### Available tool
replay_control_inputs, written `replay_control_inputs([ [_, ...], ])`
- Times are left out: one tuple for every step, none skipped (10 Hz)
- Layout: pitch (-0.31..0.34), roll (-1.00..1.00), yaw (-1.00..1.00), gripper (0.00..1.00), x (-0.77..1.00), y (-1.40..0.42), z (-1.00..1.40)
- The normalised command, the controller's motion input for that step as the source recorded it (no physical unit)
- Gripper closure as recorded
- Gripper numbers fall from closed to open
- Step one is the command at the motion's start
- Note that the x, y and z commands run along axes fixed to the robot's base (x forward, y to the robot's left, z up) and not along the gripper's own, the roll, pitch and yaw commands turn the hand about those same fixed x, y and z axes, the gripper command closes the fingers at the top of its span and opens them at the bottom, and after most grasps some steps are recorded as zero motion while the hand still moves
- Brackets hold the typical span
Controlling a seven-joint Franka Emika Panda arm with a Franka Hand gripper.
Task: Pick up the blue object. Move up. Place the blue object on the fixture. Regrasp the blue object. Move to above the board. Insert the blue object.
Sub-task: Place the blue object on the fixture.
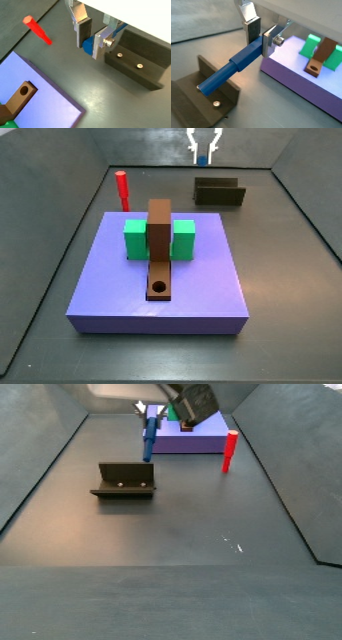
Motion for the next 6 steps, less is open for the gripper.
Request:
replay_control_inputs([
  [0.000, -1.00, 0.00, 1.00, 0.43, 0.40, 0.03],
  [0.000, -1.00, 0.00, 1.00, 0.47, 0.36, 0.01],
  [0.000, -1.00, 0.00, 1.00, 0.49, 0.34, 0.00],
  [-0.011, -1.00, 0.00, 1.00, 0.51, 0.30, 0.00],
  [0.000, -1.00, 0.00, 1.00, 0.53, 0.27, 0.00],
  [0.000, -1.00, 0.00, 1.00, 0.61, 0.19, -0.07],
])
